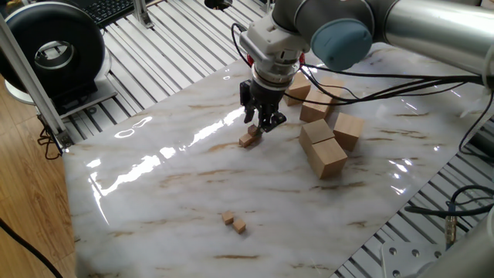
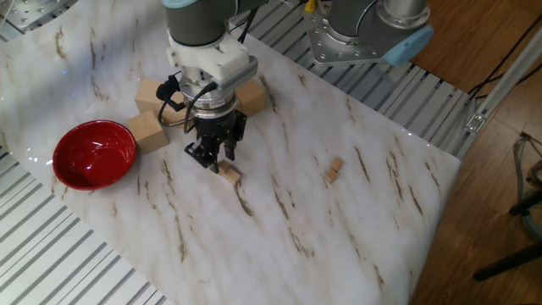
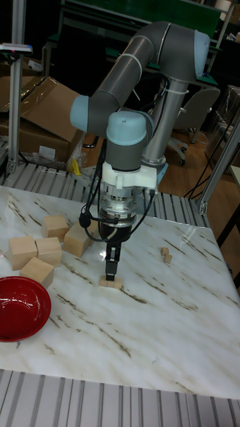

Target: Stack the blocks into a pyramid shape

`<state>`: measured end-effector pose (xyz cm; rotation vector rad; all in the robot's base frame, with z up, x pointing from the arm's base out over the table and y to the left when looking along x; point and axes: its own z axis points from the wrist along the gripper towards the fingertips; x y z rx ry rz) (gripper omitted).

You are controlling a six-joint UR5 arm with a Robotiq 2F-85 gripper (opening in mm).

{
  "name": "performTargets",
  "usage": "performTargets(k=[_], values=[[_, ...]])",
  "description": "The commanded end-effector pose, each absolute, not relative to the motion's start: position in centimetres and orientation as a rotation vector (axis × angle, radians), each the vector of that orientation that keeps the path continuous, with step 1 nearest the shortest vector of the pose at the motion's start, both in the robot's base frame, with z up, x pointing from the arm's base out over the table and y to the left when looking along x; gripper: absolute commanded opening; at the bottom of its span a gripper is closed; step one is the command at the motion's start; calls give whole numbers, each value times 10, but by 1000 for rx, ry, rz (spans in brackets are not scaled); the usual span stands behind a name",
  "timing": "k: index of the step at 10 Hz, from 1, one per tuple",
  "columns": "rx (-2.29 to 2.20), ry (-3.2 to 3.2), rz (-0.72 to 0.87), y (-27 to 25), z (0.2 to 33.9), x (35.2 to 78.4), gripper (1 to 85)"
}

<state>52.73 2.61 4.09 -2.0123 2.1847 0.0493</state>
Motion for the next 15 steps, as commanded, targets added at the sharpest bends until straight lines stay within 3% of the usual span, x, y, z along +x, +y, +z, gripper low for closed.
performTargets(k=[1, 3, 5, 9, 15], values=[[-1925, 2333, 34, 35, 68, 537, 430], [-1803, 2469, 65, 59, 91, 540, 427], [-1566, 2596, 221, 94, 101, 531, 423], [-1069, 2823, 275, 148, 101, 503, 397], [-533, 2910, 327, 209, 92, 499, 357]])
